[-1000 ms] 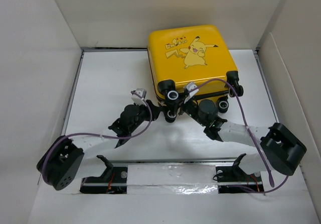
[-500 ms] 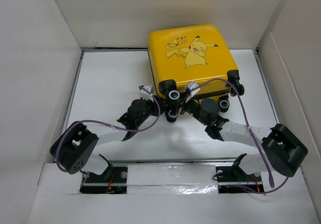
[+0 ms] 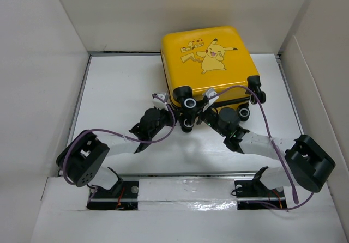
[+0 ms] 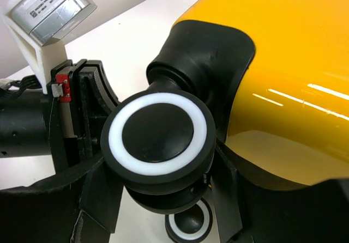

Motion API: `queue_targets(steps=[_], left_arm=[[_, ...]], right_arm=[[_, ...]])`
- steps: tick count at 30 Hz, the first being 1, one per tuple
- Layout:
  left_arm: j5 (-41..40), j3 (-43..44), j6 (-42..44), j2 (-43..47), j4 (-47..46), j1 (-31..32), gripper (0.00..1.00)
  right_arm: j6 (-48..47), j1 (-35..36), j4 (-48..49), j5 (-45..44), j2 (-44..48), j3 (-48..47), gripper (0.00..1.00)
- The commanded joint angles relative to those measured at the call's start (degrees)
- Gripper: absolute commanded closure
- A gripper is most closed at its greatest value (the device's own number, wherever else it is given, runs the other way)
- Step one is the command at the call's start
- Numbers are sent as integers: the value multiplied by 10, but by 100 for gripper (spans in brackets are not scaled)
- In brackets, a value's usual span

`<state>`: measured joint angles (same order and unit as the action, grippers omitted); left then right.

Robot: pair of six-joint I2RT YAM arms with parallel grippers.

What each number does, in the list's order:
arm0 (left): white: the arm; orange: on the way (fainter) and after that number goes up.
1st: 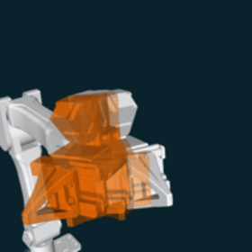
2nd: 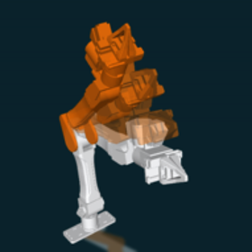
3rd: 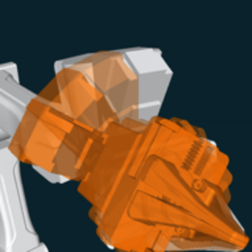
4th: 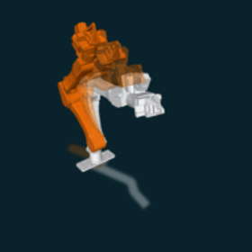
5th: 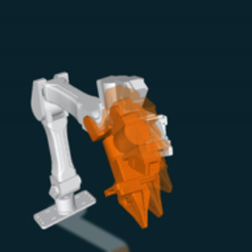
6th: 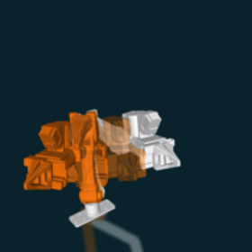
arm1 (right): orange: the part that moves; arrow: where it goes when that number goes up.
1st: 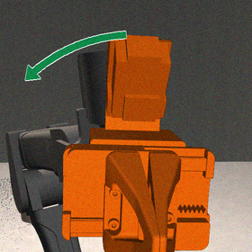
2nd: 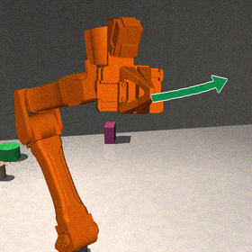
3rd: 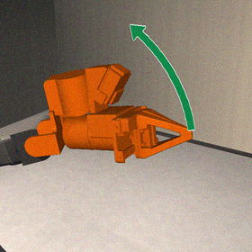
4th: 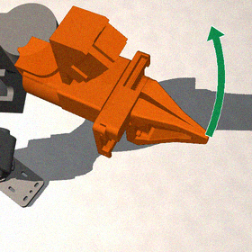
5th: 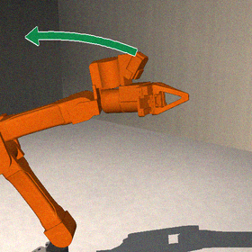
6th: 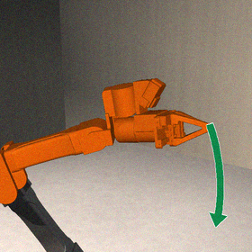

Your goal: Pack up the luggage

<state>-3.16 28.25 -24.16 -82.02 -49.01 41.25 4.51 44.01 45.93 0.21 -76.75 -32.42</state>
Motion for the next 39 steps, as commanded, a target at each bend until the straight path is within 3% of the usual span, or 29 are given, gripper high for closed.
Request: queue_targets(steps=[1, 11, 22, 29, 31, 32, 33, 35, 38, 39], left_arm=[[-48, 15, 3, 28, -43, -6, 100], [-196, 2, 9, 69, 84, -6, 100], [-180, 60, -8, 8, 66, -91, 100], [-207, 41, -96, 40, 65, -120, 100], [-217, 16, -114, 95, 74, -125, 80], [-222, 1, -140, 126, 69, -125, 63], [-224, -20, -149, 160, 59, -125, 55], [-223, -78, -167, 285, 42, -125, 33], [-221, -78, -174, 426, 115, -125, 22], [-215, -72, -169, 451, 130, -119, 10]], right_arm=[[13, 5, 97, -9, 38, 6, 100], [17, 5, 66, -21, 106, 40, 100], [-3, 82, 20, -10, 125, 23, 100], [-16, 150, 16, -29, 87, -12, 100], [-21, 157, 9, -27, 74, -30, 100], [-22, 165, 8, -24, 69, -36, 100], [-22, 165, 8, -22, 63, -42, 100], [-22, 186, 8, -20, 40, -61, 100], [-21, 206, 13, -19, -7, -86, 100], [-20, 220, 14, -14, -21, -105, 100]])
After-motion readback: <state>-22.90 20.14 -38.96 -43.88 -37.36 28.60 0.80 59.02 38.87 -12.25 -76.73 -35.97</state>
